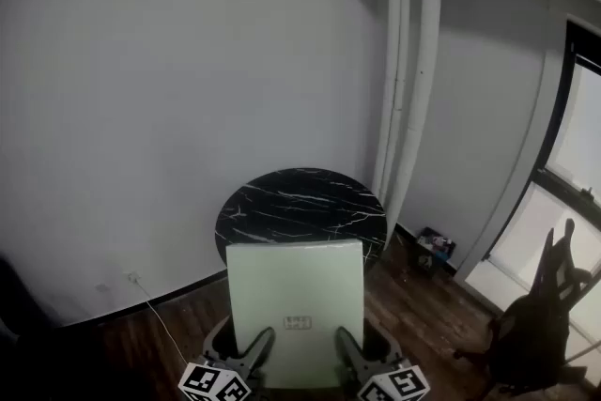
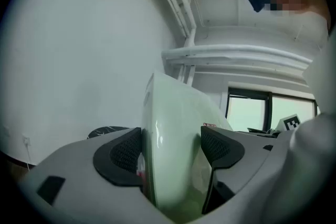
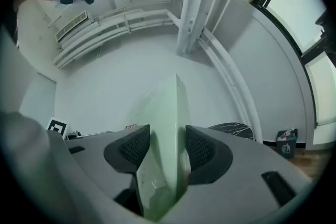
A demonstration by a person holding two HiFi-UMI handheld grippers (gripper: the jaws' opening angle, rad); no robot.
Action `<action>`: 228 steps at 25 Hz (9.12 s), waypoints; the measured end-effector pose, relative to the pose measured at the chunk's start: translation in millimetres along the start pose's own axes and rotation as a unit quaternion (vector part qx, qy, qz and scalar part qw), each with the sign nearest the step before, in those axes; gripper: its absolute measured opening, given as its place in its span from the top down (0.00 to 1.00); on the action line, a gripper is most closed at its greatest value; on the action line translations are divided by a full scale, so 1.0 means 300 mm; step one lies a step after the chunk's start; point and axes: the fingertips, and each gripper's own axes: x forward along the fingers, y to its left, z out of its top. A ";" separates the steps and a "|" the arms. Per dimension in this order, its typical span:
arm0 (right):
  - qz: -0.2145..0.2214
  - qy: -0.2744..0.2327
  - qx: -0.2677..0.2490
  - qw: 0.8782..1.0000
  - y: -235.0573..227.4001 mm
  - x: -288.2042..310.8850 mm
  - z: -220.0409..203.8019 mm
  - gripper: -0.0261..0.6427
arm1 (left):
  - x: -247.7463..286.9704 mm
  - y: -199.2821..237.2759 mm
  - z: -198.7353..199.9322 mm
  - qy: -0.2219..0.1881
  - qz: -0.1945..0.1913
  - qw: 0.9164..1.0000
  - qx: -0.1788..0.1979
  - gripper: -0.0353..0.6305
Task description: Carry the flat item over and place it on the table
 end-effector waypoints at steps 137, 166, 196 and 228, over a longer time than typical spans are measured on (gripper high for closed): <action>-0.079 0.120 0.065 0.987 -0.873 1.385 -0.320 0.64 | 1.422 0.885 -0.275 0.127 0.011 0.988 -0.086 0.41; -0.095 0.199 0.107 0.970 -1.060 1.483 -0.612 0.64 | 1.544 1.011 -0.579 0.205 0.049 0.971 -0.116 0.41; -0.103 0.272 0.133 0.948 -1.193 1.536 -0.840 0.64 | 1.615 1.091 -0.810 0.279 0.096 0.947 -0.125 0.41; -0.114 0.304 0.064 0.944 -1.199 1.547 -0.854 0.64 | 1.627 1.109 -0.839 0.301 0.115 0.941 -0.102 0.41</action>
